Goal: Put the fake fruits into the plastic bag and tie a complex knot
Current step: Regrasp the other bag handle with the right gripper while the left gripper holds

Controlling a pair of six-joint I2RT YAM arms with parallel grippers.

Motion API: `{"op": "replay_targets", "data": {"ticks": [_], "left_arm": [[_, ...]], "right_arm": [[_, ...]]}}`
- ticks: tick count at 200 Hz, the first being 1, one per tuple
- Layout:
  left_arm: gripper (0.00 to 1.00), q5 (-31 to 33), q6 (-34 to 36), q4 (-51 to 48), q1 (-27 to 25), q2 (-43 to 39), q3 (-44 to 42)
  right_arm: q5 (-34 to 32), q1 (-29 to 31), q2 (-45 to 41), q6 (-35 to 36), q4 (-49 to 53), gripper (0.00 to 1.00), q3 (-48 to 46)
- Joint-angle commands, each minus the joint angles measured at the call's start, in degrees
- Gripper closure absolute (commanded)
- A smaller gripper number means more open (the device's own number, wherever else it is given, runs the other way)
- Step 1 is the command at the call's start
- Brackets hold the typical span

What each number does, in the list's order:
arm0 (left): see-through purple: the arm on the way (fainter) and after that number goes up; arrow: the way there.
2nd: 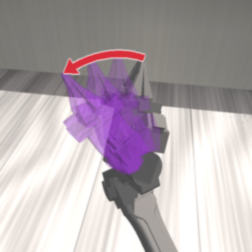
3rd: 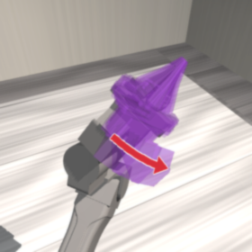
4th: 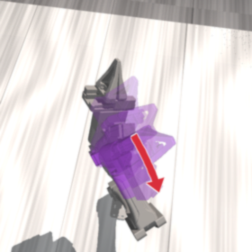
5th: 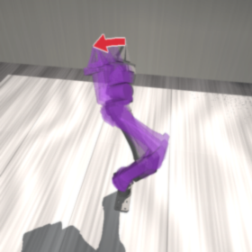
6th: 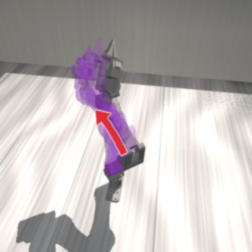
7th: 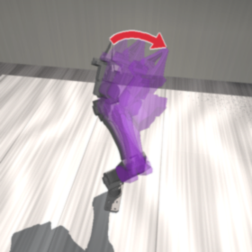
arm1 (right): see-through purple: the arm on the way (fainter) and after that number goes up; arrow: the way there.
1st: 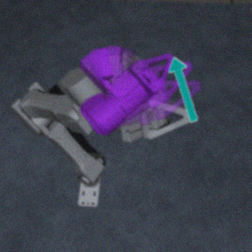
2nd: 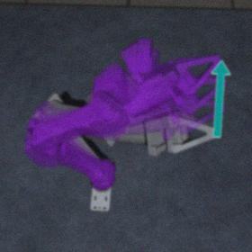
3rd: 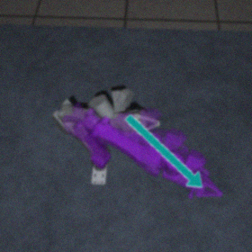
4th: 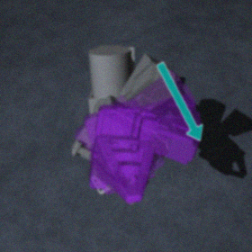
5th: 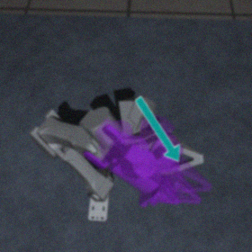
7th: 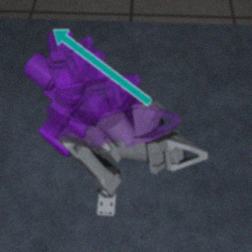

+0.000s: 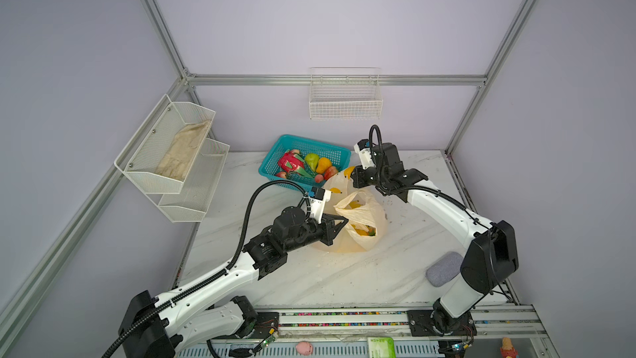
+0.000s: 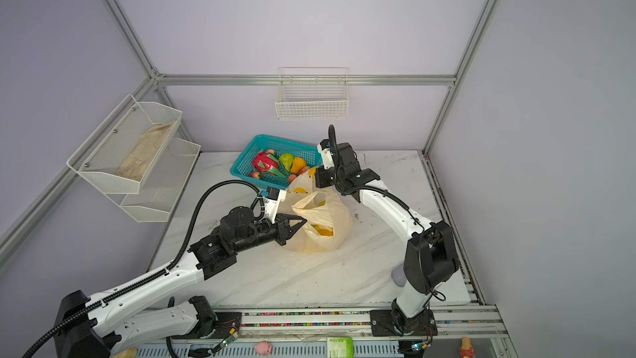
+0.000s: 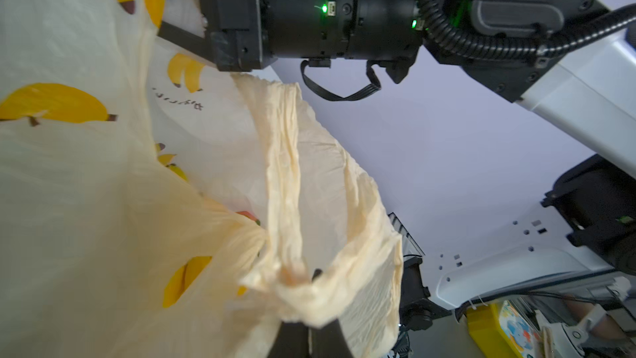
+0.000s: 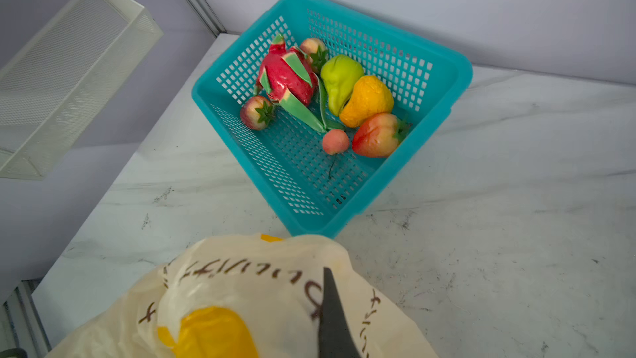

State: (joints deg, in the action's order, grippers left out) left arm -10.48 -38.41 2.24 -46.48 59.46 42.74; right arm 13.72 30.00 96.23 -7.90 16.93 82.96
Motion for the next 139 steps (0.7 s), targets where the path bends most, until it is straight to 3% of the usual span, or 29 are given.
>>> {"op": "replay_targets", "data": {"ticks": [1,29,78,99,139], "left_arm": [[1.0,3.71,-0.18,2.34,1.03,-1.55,-2.94],[1.0,3.49,-0.84,2.79,2.72,-0.29,-3.02],[1.0,3.12,-5.04,8.35,4.94,1.09,-3.54],[1.0,3.33,-5.52,9.64,5.83,0.92,-4.27],[1.0,3.02,-6.25,10.88,7.35,0.74,-6.43]], "right_arm": [[-2.11,-0.11,1.86,1.04,-0.82,0.95,1.96],[-2.6,-0.09,2.16,1.14,-0.4,0.87,4.86],[-5.4,0.01,-0.27,3.21,3.39,0.6,10.3],[-7.87,0.23,-2.42,4.66,4.9,0.39,11.36],[-8.98,0.74,-8.12,7.35,6.01,0.26,10.13]]}}
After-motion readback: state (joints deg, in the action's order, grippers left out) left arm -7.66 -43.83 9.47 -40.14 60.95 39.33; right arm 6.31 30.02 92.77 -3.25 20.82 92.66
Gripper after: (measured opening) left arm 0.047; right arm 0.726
